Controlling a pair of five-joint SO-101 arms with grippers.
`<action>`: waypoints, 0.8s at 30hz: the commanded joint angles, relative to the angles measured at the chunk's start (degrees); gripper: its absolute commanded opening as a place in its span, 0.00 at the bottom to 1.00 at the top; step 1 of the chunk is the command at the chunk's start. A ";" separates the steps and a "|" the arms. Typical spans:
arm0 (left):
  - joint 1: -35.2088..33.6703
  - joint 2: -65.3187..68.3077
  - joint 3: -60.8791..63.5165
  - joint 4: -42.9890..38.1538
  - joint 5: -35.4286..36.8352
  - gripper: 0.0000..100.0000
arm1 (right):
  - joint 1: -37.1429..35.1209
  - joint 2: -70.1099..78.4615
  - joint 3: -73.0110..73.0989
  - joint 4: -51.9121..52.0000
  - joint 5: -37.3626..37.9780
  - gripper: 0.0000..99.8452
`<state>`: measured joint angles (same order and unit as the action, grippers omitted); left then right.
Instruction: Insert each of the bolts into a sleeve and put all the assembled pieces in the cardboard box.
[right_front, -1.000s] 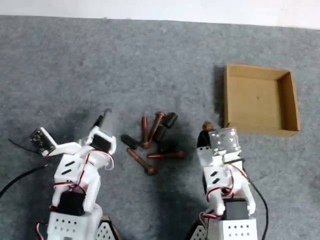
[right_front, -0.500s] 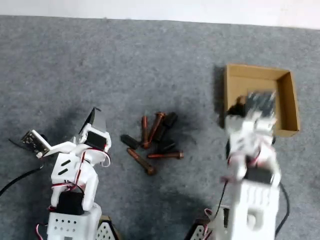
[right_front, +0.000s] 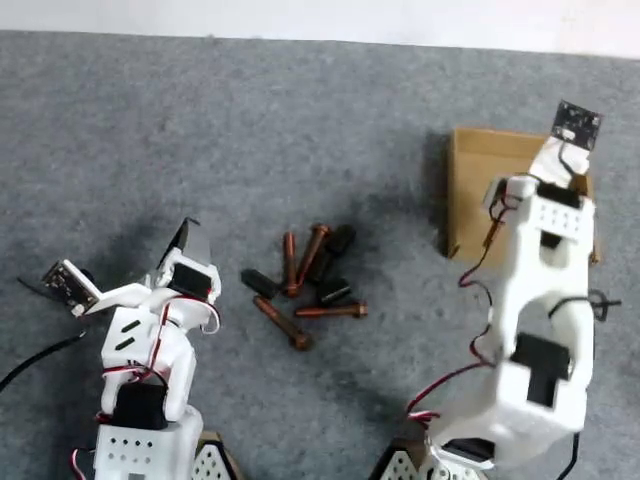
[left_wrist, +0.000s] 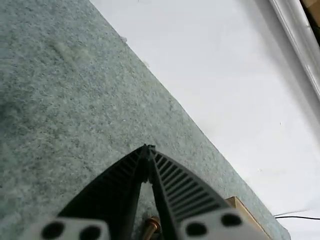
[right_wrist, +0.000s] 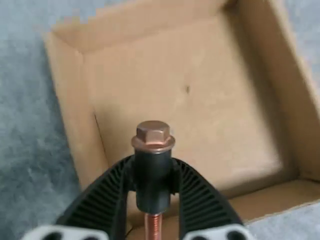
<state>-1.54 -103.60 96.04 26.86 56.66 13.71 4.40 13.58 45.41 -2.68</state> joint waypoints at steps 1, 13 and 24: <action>-0.40 -0.31 1.10 0.09 0.09 0.01 | -1.27 4.00 -8.84 4.44 -1.76 0.11; -0.40 -0.40 1.10 0.09 0.09 0.01 | -3.38 -0.66 -9.45 8.66 -1.67 0.19; -0.48 -0.48 1.10 0.09 0.09 0.01 | -31.87 -27.38 11.91 14.81 5.63 0.19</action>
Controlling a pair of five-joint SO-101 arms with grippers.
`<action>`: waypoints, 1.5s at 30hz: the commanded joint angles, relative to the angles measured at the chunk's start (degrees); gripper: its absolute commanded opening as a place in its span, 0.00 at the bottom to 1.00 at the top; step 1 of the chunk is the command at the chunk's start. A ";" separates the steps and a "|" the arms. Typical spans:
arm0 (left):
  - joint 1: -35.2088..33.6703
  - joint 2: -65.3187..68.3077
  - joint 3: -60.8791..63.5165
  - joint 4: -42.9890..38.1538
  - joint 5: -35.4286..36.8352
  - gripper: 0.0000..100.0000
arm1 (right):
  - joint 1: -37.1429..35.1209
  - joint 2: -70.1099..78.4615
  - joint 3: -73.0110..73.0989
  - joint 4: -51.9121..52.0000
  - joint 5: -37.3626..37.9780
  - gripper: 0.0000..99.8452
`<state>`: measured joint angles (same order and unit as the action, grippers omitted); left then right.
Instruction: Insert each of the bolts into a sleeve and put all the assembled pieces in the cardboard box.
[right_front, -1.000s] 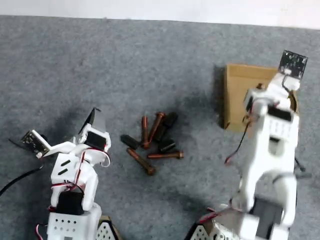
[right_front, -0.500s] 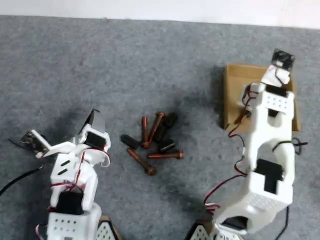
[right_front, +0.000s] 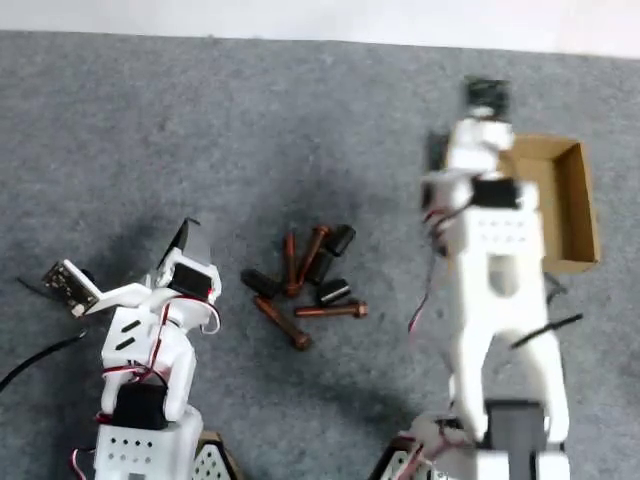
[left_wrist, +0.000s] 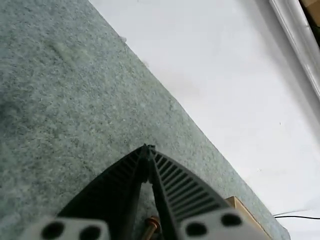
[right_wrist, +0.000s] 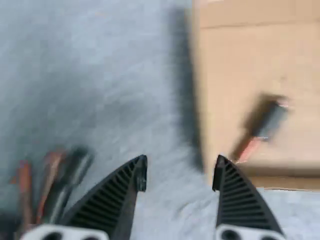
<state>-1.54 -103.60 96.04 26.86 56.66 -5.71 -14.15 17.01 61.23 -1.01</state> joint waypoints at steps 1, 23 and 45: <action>-0.48 -0.48 1.10 0.09 0.09 0.01 | -15.25 -9.98 10.95 -1.98 3.60 0.19; -0.66 -0.57 1.10 0.09 0.09 0.01 | -21.49 19.74 3.30 -12.53 -12.31 0.19; -0.57 -0.57 1.10 0.18 0.09 0.01 | -15.69 29.41 -3.38 -14.20 -15.47 0.19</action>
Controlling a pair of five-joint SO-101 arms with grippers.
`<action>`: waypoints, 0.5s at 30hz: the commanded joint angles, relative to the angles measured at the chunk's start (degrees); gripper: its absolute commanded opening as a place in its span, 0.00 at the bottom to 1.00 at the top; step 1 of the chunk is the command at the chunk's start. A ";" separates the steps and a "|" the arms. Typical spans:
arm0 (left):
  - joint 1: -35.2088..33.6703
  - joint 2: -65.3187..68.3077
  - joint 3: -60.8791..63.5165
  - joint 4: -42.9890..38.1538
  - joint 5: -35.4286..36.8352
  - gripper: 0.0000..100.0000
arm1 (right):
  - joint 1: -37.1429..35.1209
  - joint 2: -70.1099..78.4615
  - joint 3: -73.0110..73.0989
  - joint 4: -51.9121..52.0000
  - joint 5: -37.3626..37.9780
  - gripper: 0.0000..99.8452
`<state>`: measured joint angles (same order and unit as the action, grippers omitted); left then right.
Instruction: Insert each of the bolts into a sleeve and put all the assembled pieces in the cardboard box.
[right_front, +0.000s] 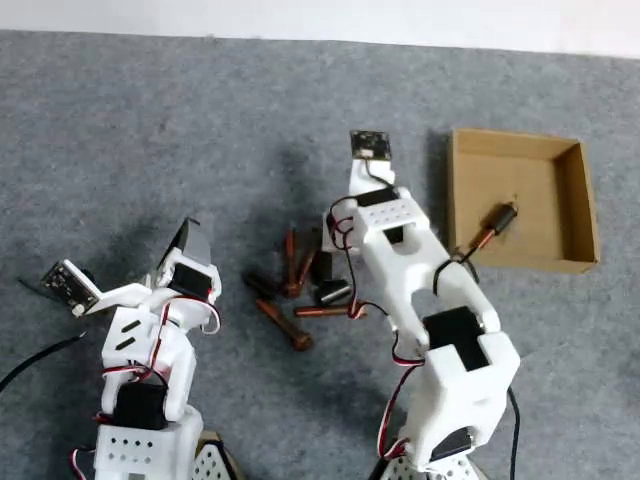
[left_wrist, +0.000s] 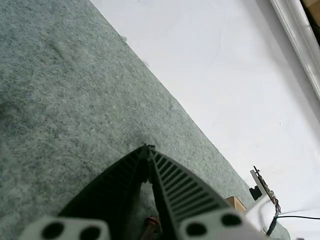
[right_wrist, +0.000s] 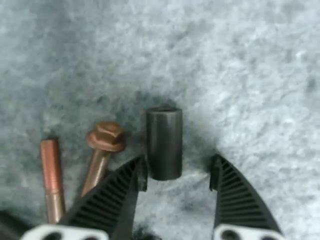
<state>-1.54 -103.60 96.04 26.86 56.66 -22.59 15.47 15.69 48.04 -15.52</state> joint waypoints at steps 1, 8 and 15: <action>-0.48 -0.57 1.10 0.26 0.09 0.01 | 1.10 -0.22 -2.07 -1.71 -0.88 0.19; -0.48 -0.57 1.10 0.26 0.09 0.01 | 1.19 -0.13 -4.53 -1.98 3.43 0.19; -0.48 -0.57 1.10 0.26 0.09 0.01 | 1.19 2.77 -5.85 -1.98 3.43 0.19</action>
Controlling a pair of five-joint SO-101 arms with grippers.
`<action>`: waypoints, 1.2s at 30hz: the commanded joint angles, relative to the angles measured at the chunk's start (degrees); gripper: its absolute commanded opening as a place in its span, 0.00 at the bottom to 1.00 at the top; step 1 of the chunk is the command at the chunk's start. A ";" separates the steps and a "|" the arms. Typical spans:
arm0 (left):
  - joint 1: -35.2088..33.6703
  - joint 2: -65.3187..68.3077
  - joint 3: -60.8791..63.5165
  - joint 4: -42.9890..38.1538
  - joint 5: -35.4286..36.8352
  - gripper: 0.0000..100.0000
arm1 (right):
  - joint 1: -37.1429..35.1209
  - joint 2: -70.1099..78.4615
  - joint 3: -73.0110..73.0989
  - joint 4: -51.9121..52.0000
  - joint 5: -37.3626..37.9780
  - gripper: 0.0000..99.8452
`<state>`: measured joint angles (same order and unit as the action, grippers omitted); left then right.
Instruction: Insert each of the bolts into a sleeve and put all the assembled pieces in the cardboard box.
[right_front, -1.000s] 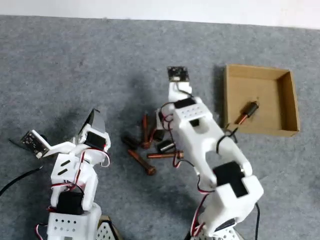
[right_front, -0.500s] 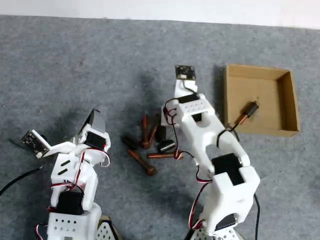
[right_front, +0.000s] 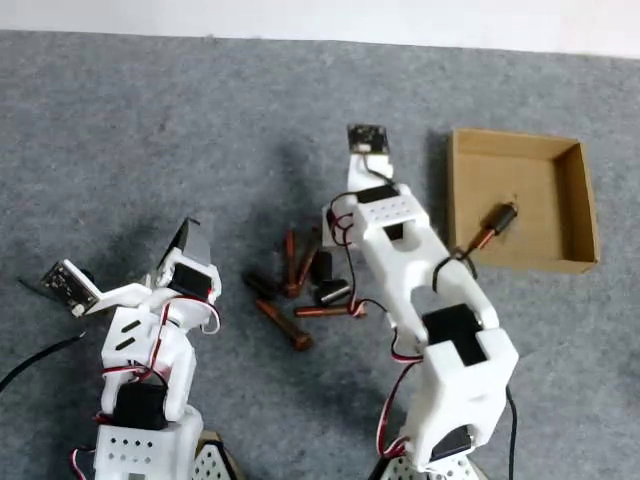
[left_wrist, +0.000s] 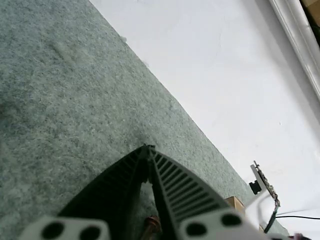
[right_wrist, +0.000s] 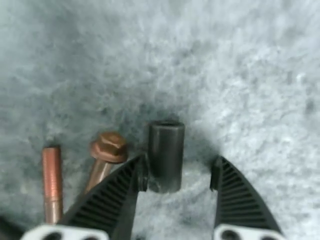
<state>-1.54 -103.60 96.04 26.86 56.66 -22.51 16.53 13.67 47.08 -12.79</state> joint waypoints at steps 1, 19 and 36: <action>-0.48 -0.57 1.10 0.26 0.09 0.01 | 1.10 3.03 -4.70 -1.01 0.70 0.19; -0.75 -0.57 1.10 0.26 0.18 0.01 | 1.45 6.02 -8.04 5.14 4.22 0.00; 11.82 -0.13 -8.84 17.67 -5.19 0.01 | 1.36 -30.55 25.27 -10.86 5.98 0.00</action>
<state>6.99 -103.60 90.59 42.51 52.88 -21.10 -4.57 34.15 40.31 -7.25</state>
